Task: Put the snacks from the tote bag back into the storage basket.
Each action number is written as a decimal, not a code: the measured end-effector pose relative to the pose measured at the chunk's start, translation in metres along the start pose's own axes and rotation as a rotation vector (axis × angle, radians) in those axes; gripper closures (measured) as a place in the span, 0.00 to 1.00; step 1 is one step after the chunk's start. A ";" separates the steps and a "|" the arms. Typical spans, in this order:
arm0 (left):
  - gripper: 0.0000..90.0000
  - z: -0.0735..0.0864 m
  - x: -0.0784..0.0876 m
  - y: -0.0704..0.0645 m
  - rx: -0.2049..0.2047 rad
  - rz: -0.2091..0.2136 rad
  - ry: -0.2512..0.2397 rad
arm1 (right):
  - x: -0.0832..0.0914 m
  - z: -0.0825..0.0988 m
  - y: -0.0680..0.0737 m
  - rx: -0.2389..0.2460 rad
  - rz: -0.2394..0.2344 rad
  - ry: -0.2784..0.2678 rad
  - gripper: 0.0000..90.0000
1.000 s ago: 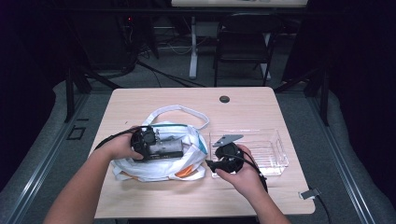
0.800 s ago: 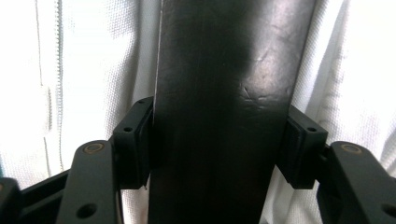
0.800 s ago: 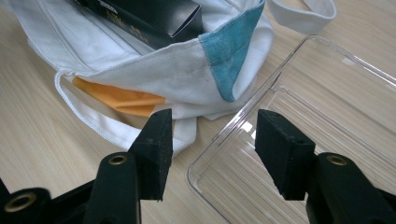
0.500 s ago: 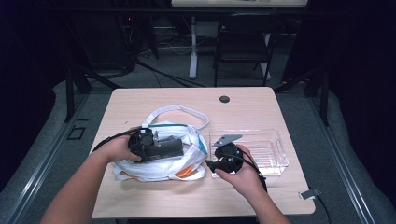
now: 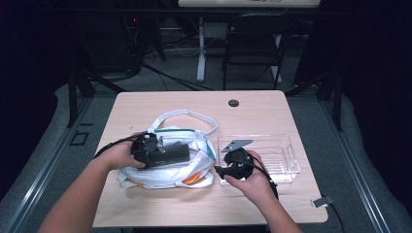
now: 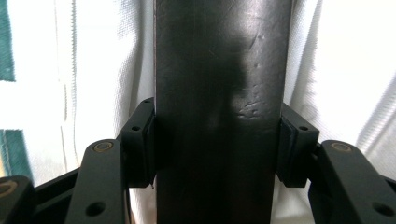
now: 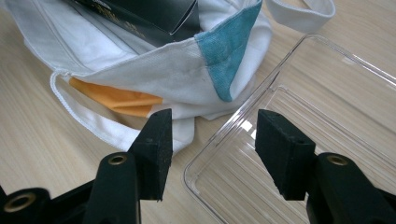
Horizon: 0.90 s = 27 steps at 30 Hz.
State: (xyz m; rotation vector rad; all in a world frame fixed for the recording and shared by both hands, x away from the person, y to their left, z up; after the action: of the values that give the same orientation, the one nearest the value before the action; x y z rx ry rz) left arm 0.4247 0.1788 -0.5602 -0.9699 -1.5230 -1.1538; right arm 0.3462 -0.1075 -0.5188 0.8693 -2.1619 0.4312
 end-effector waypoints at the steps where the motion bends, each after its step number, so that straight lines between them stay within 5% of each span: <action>1: 0.48 0.001 0.002 0.000 0.004 -0.003 -0.007 | 0.000 0.000 0.000 0.000 0.000 -0.001 0.52; 27: 0.48 0.012 0.051 0.003 0.052 -0.019 -0.099 | -0.004 0.002 -0.002 -0.008 -0.003 0.012 0.51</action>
State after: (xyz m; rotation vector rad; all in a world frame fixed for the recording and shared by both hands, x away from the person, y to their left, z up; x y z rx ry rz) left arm 0.4131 0.1939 -0.5107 -0.9916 -1.6363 -1.0876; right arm 0.3481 -0.1079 -0.5233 0.8635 -2.1496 0.4256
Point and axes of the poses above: each handheld gripper's, and its own axes: x roughly backward along the jaws, z roughly out of its underside, y roughly to its left, the point moved 5 cm from there along -x, roughly forward along the jaws, and after that the axes turned 3 degrees about x, right-handed, at the moved point
